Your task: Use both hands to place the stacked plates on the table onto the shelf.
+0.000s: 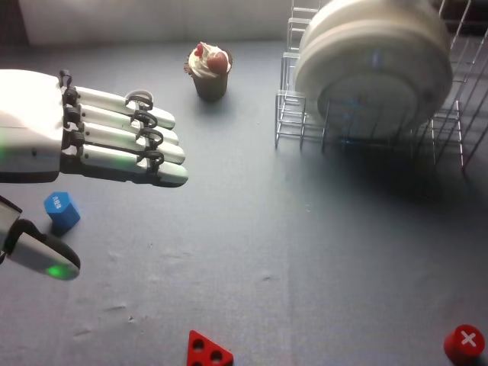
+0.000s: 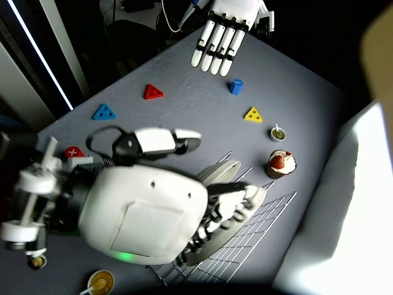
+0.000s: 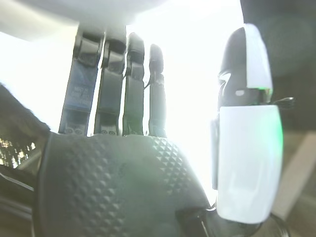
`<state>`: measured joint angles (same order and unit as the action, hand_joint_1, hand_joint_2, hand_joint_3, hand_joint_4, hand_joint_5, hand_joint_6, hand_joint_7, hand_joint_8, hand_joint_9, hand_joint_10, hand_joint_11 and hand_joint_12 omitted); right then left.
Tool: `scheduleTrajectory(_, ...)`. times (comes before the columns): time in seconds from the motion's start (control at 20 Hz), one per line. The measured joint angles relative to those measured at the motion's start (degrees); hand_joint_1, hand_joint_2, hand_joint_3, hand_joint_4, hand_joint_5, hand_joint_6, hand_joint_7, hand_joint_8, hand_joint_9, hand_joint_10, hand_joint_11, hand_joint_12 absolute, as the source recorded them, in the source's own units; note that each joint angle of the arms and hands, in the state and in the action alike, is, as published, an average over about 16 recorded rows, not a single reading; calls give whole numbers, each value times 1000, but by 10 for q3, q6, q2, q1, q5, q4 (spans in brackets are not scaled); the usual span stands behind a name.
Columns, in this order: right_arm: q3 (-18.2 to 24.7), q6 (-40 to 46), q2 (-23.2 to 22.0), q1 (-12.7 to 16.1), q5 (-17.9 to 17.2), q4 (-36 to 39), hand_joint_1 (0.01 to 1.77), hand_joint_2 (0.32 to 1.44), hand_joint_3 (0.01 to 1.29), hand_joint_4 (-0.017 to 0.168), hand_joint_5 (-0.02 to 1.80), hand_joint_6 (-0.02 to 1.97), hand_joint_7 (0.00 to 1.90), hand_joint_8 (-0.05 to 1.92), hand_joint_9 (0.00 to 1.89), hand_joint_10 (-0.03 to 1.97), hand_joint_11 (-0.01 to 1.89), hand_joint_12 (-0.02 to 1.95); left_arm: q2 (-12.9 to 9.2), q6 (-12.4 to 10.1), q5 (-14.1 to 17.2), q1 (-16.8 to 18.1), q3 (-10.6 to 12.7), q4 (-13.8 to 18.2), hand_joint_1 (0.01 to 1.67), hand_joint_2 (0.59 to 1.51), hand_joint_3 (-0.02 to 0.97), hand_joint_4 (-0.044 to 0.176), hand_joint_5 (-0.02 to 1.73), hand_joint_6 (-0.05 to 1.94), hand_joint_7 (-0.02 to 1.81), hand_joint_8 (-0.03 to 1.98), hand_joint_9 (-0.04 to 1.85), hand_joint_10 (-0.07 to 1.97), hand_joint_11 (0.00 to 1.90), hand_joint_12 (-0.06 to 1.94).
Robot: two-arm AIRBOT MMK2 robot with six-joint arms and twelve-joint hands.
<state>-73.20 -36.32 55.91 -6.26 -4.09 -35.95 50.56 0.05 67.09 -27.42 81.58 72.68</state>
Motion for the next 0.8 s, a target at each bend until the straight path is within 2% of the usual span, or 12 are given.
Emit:
scheduleTrajectory(0.2,21,0,-22,16,-1,54,893,932,12,-7,396,15,434,15,476,15,534,13,0,0,2,0,0,-1,120,1104,13,4,160,20,199,-1,200,8,173,13)
scheduleTrajectory(0.4,53,0,-60,6,-24,165,804,918,12,-6,279,15,317,6,335,10,385,9,0,0,3,0,0,-1,119,1101,12,4,151,20,198,-1,198,9,174,13)
scheduleTrajectory(0.6,101,-30,-116,-38,-82,295,684,912,12,-5,171,16,222,7,243,10,283,6,0,0,3,0,0,-2,114,1097,13,4,138,19,189,-1,189,9,171,13)
scheduleTrajectory(0.8,165,-84,-187,-111,-175,423,540,913,12,0,94,16,156,7,180,10,221,6,0,0,3,0,0,-3,107,1094,13,4,130,19,178,0,187,9,168,13)
